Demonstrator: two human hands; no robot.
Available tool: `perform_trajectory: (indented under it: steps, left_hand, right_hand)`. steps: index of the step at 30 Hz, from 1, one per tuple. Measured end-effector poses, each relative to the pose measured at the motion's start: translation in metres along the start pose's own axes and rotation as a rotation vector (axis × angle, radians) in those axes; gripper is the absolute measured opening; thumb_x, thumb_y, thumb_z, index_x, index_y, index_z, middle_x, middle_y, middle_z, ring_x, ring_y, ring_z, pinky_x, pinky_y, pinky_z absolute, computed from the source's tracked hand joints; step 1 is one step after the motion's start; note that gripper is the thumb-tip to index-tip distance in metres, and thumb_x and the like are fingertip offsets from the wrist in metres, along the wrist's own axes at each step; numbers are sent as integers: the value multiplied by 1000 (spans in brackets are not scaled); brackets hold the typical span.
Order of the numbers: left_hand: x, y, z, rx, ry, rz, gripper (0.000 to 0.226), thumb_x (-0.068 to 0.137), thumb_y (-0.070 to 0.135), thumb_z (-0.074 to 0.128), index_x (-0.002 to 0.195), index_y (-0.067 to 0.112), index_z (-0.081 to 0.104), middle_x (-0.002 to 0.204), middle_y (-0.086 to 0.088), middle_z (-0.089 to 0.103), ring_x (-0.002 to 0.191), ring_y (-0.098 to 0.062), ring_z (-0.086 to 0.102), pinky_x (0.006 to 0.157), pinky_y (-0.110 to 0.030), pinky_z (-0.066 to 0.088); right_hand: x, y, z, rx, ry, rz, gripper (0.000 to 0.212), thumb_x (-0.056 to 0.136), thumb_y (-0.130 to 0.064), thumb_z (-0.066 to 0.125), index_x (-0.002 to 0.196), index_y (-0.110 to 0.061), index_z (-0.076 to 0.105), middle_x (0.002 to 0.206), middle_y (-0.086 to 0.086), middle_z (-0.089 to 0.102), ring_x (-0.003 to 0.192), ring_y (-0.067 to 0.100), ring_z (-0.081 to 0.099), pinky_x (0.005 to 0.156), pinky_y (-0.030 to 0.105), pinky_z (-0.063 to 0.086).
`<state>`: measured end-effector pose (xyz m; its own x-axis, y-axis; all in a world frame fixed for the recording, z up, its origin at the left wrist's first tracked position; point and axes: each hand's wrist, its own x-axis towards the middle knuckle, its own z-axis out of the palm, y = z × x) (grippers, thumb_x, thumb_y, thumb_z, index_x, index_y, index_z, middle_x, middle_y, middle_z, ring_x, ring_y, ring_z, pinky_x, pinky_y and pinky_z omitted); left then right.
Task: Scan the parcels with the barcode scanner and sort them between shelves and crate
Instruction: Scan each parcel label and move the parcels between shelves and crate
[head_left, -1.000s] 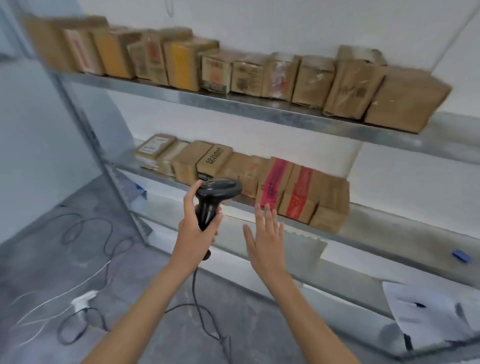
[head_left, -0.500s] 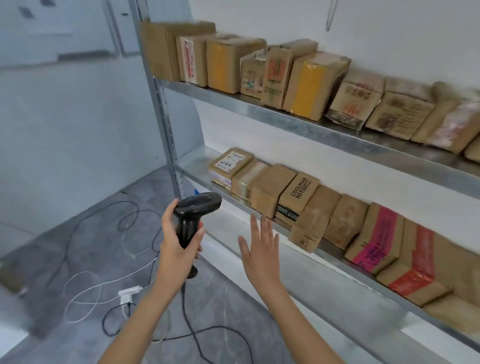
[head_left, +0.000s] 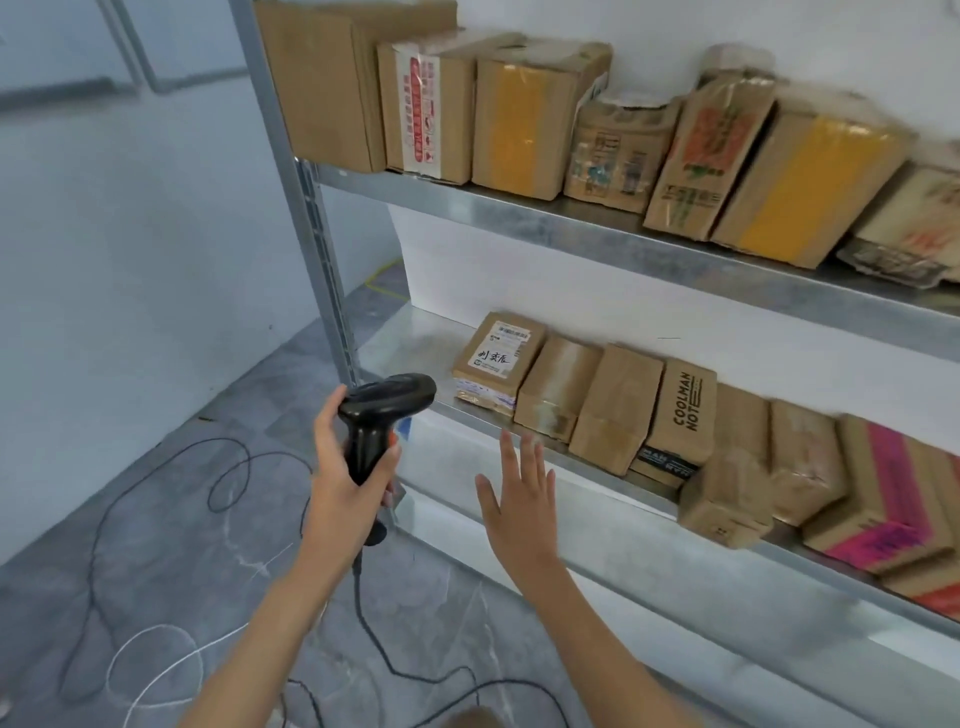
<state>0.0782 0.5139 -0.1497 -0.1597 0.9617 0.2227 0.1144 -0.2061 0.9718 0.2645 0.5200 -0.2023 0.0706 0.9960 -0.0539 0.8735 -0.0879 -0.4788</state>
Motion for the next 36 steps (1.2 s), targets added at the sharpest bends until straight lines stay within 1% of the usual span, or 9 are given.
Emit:
perform_trajectory:
  steps: [3,7,13,17,25,28,31,34,36]
  left_hand:
    - [35,-13,6,0,-27,-36,75,96,5,63,134,61,28,95,-9,68,57,-20,58,55,-29,53]
    - [77,-37,24,-13,-86,-95,76,95,4,65,150,37,23,104,-14,67,60,-22,60,62,-34,55]
    - [124,-64,41,5,-108,-128,76,95,0,63,144,43,23,92,5,71,59,-23,62,70,-45,56]
    - [151,-76,47,-32,-152,-168,76,96,-1,61,137,53,26,90,4,70,60,-23,62,68,-37,56]
    - [203,-107,62,-87,-234,-234,74,96,-1,62,148,35,22,89,-1,70,75,-26,67,78,-31,59]
    - [218,-119,66,-41,-250,-266,73,96,3,64,151,25,21,89,26,68,82,5,66,83,-14,50]
    - [236,-132,72,-71,-291,-359,72,96,4,64,151,20,20,109,18,56,86,20,59,79,-4,45]
    - [256,-149,80,-124,-366,-490,76,92,19,72,146,41,23,133,-1,59,113,-5,65,102,-30,51]
    - [264,-157,85,-129,-391,-553,75,90,23,74,142,47,26,136,-5,60,115,-22,67,102,-50,52]
  right_hand:
    - [19,-3,8,12,15,43,63,107,-46,26,158,-29,-8,167,2,-13,153,20,-17,120,35,-12]
    - [60,-8,16,17,54,51,62,108,-45,26,158,-30,-6,167,2,-12,150,16,-22,118,32,-16]
    - [141,-23,17,-5,82,22,61,107,-42,30,160,-27,3,167,4,-10,153,23,-16,121,37,-12]
    - [183,-28,22,-71,29,47,60,108,-42,30,160,-25,6,168,7,-8,153,27,-15,121,41,-11]
    - [200,-26,61,-189,-10,120,71,102,-54,32,160,-19,10,168,9,3,155,27,-4,117,46,-17]
    - [190,-28,73,-248,63,109,70,97,-55,31,155,-16,33,161,12,30,151,30,23,121,54,12]
    - [187,-27,78,-238,73,127,70,97,-58,26,156,-21,31,163,7,26,153,29,15,120,55,7]
    - [194,-31,76,-67,129,170,69,96,-57,24,154,-22,36,165,3,23,154,30,0,120,59,0]
    - [199,-33,75,70,226,206,61,96,-48,35,144,-15,52,160,6,34,152,37,10,119,66,14]
